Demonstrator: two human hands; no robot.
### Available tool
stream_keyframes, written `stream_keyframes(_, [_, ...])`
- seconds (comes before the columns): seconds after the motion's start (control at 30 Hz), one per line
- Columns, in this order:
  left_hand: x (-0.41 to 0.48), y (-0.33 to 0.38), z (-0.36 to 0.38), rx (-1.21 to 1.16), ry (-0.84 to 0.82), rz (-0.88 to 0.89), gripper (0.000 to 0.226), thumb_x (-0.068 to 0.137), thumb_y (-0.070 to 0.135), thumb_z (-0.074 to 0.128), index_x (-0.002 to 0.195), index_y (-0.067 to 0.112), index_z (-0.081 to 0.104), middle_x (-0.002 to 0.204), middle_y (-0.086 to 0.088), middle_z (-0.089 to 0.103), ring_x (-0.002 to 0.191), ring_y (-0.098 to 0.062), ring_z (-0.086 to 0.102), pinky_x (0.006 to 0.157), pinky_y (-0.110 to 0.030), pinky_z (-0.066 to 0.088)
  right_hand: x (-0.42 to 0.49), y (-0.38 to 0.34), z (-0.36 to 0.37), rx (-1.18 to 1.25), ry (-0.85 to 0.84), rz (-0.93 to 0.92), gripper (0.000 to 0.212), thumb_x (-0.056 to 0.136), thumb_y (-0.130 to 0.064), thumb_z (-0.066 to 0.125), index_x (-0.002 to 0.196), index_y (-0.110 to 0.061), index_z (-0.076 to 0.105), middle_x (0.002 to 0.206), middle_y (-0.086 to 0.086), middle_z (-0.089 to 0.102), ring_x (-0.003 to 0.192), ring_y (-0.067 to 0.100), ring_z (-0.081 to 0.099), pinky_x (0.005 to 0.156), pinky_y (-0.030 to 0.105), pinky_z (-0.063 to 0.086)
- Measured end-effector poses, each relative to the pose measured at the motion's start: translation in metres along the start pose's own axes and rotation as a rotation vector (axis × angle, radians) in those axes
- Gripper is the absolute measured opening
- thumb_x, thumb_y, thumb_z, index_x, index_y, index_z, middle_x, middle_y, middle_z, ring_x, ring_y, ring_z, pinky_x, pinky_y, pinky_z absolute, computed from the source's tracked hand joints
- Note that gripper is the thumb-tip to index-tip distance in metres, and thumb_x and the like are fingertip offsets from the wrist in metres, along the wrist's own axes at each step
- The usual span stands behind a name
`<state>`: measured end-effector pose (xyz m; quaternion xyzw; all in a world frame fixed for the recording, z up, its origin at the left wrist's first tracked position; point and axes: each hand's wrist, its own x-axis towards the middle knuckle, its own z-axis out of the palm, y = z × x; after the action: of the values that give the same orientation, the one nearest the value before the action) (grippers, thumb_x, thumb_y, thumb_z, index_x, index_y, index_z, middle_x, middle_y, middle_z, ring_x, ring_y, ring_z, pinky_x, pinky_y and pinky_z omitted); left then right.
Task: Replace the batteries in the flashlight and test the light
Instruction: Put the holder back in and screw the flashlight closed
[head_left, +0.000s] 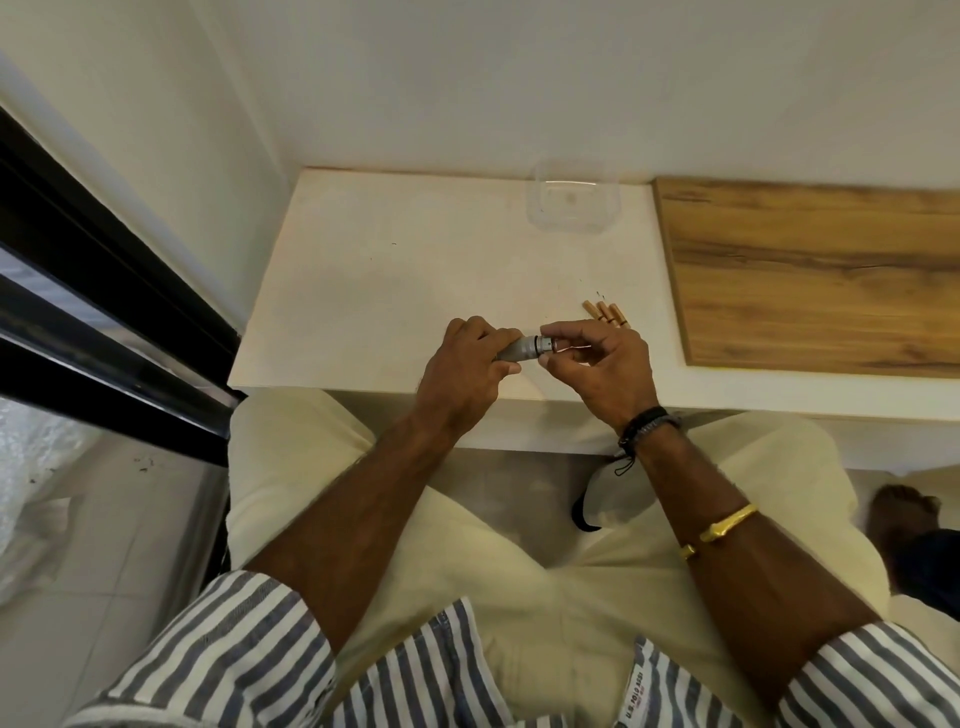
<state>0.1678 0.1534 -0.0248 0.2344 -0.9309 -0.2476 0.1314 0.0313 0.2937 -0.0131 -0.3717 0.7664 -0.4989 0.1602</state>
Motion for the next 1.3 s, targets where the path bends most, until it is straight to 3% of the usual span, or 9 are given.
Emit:
stream_keyframes(0.27, [0.0, -0.001, 0.0, 0.005, -0.022, 0.007, 0.034, 0.096, 0.026, 0.06, 0.129, 0.017, 0.06, 0.112, -0.007, 0.059, 0.105, -0.022, 0.045, 0.08, -0.036, 0.048, 0.0, -0.002, -0.002, -0.03, -0.047, -0.053, 0.029, 0.084, -0.005, 0.08, 0.113, -0.01, 0.077, 0.108, 0.003, 0.076, 0.096, 0.012, 0.072, 0.089, 0.019, 0.057])
stream_keyframes(0.43, [0.0, 0.0, 0.0, -0.019, -0.038, 0.006, 0.034, 0.097, 0.023, 0.06, 0.129, 0.015, 0.06, 0.11, -0.007, 0.058, 0.104, -0.022, 0.044, 0.08, -0.036, 0.047, -0.002, -0.003, -0.002, -0.049, -0.047, -0.114, 0.031, 0.084, 0.003, 0.078, 0.114, -0.006, 0.077, 0.111, 0.006, 0.075, 0.098, 0.012, 0.071, 0.09, 0.012, 0.053])
stream_keyframes(0.63, [0.001, -0.004, 0.001, -0.033, -0.065, 0.037, 0.033, 0.097, 0.02, 0.058, 0.129, 0.014, 0.059, 0.11, -0.007, 0.059, 0.098, -0.015, 0.038, 0.079, -0.032, 0.041, 0.0, -0.004, -0.003, -0.105, -0.052, -0.152, 0.031, 0.084, 0.001, 0.079, 0.113, -0.008, 0.077, 0.113, 0.009, 0.076, 0.104, 0.017, 0.071, 0.098, 0.023, 0.055])
stream_keyframes(0.8, [0.003, -0.008, 0.003, -0.053, -0.108, 0.032, 0.03, 0.096, 0.017, 0.059, 0.126, 0.016, 0.06, 0.108, -0.006, 0.061, 0.095, -0.016, 0.042, 0.08, -0.031, 0.041, -0.001, -0.002, -0.001, -0.145, -0.073, -0.216, 0.03, 0.084, 0.002, 0.079, 0.112, -0.007, 0.077, 0.112, 0.009, 0.076, 0.103, 0.016, 0.071, 0.093, 0.013, 0.054])
stream_keyframes(0.9, [0.003, -0.009, 0.002, -0.045, -0.097, 0.04, 0.03, 0.095, 0.017, 0.06, 0.125, 0.016, 0.061, 0.107, -0.006, 0.062, 0.094, -0.015, 0.042, 0.079, -0.029, 0.039, 0.0, -0.001, -0.001, -0.157, -0.07, -0.186, 0.03, 0.085, -0.007, 0.08, 0.115, -0.01, 0.077, 0.11, 0.007, 0.077, 0.098, 0.014, 0.072, 0.092, 0.016, 0.055])
stream_keyframes(1.07, [0.003, -0.006, -0.001, -0.019, -0.038, 0.068, 0.028, 0.095, 0.019, 0.06, 0.123, 0.016, 0.062, 0.109, -0.005, 0.062, 0.095, -0.015, 0.042, 0.078, -0.03, 0.042, -0.001, 0.0, 0.003, -0.138, -0.036, -0.123, 0.029, 0.09, -0.027, 0.077, 0.115, -0.011, 0.076, 0.092, 0.002, 0.078, 0.077, 0.008, 0.075, 0.076, 0.022, 0.061])
stream_keyframes(1.2, [0.001, 0.0, -0.003, 0.0, 0.014, 0.11, 0.03, 0.095, 0.021, 0.062, 0.124, 0.015, 0.062, 0.11, -0.005, 0.063, 0.098, -0.02, 0.048, 0.079, -0.031, 0.045, -0.002, -0.004, 0.009, -0.132, -0.013, 0.0, 0.036, 0.096, -0.048, 0.063, 0.095, -0.013, 0.072, 0.068, -0.008, 0.072, 0.057, 0.002, 0.071, 0.057, 0.024, 0.062])
stream_keyframes(1.3, [0.0, 0.003, -0.003, 0.0, 0.026, 0.157, 0.031, 0.093, 0.02, 0.064, 0.123, 0.012, 0.063, 0.11, -0.007, 0.064, 0.099, -0.022, 0.05, 0.079, -0.029, 0.042, -0.002, -0.006, 0.013, -0.329, 0.038, 0.055, 0.06, 0.098, -0.062, 0.047, 0.072, -0.013, 0.068, 0.054, -0.001, 0.065, 0.049, 0.014, 0.066, 0.056, 0.038, 0.06])
